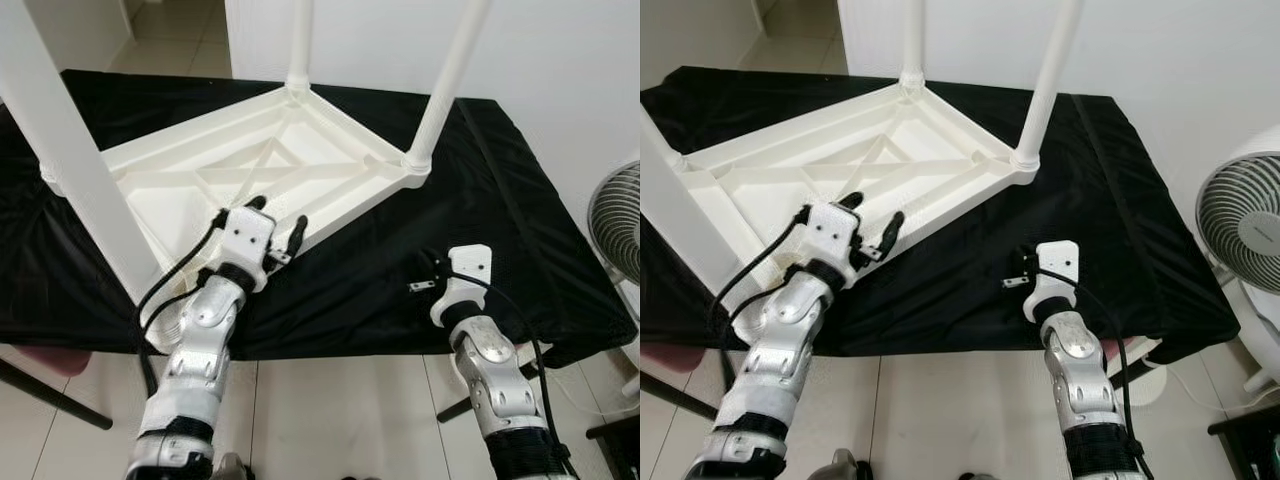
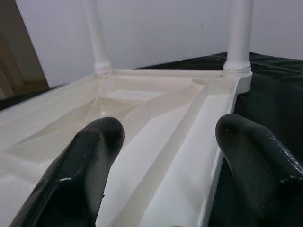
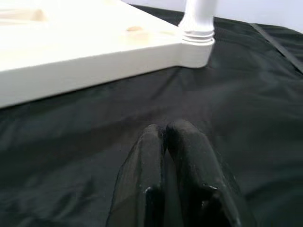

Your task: Building children table

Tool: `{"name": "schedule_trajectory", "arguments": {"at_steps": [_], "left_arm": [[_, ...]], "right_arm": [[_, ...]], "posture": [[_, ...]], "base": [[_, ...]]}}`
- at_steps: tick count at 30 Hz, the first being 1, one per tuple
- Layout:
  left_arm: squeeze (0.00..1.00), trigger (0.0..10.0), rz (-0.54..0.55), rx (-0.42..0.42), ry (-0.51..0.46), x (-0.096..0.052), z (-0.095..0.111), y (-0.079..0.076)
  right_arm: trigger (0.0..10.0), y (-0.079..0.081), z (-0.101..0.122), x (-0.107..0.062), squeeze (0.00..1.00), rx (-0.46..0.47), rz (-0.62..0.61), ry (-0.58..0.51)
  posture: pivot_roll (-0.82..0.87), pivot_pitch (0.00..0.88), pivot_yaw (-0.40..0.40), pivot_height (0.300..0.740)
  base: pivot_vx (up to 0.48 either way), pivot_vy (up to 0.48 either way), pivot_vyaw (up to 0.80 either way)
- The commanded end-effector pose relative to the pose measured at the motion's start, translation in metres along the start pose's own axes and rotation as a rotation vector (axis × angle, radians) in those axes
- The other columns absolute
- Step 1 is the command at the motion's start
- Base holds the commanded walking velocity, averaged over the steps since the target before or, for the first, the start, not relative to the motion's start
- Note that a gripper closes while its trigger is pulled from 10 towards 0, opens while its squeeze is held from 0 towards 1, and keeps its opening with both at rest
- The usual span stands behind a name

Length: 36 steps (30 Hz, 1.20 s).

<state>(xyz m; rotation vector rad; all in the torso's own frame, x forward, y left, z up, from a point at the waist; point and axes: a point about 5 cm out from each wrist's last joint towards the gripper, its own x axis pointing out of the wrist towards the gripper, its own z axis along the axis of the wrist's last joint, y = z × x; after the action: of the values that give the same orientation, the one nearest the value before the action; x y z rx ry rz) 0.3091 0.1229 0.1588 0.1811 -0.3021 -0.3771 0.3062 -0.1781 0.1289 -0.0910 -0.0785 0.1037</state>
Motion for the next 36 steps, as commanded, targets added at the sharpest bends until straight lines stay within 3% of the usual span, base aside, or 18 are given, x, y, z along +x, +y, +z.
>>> {"name": "schedule_trajectory", "arguments": {"at_steps": [1,3,8,11,14,17,24,34,36], "left_arm": [[0.0,10.0,-0.006,-0.012,0.006,-0.007,0.001,0.002],[0.0,10.0,-0.007,-0.015,0.022,-0.022,0.001,0.006],[0.0,10.0,-0.008,-0.017,0.036,-0.032,0.0,0.009],[0.0,10.0,-0.006,-0.022,0.061,-0.051,0.001,0.014],[0.0,10.0,-0.001,-0.018,0.064,-0.053,0.002,0.016],[0.0,10.0,0.043,-0.016,0.065,-0.073,0.006,0.026],[0.0,10.0,0.058,-0.021,0.073,-0.097,0.018,0.035],[0.0,10.0,0.028,-0.027,0.061,-0.106,0.034,0.027],[0.0,10.0,-0.015,-0.016,0.043,-0.101,0.041,0.015]], "right_arm": [[10.0,-0.001,-0.003,0.001,0.0,-0.005,-0.014,0.01],[10.0,-0.002,-0.005,0.004,0.0,-0.003,-0.022,0.018],[10.0,-0.001,-0.006,0.006,0.0,-0.013,-0.034,0.015],[10.0,0.0,-0.007,0.011,0.0,-0.038,-0.052,0.005],[10.0,0.0,-0.006,0.012,0.0,-0.044,-0.054,0.002],[10.0,0.004,-0.007,0.02,0.0,-0.048,-0.006,0.002],[10.0,0.013,-0.007,0.031,0.0,-0.04,0.033,0.0],[10.0,0.021,-0.008,0.038,0.0,-0.026,0.056,-0.003],[10.0,0.026,-0.007,0.041,0.0,-0.019,0.072,-0.007]], "posture": [[0.18,0.053,-0.078,0.74],[0.19,0.052,-0.083,0.74],[0.2,0.05,-0.088,0.74],[0.2,0.05,-0.089,0.74],[0.2,0.05,-0.089,0.74],[0.26,0.047,-0.114,0.74],[0.3,0.056,-0.128,0.74],[0.37,0.08,-0.149,0.74],[0.38,0.087,-0.149,0.74]], "base": [[0.0,0.0,0.0],[0.0,0.0,0.0],[0.0,0.0,0.0],[0.0,0.0,0.0],[0.0,0.0,0.0],[0.0,0.0,0.0],[0.0,0.0,0.0],[0.0,0.0,0.0],[0.0,0.0,0.0]]}}
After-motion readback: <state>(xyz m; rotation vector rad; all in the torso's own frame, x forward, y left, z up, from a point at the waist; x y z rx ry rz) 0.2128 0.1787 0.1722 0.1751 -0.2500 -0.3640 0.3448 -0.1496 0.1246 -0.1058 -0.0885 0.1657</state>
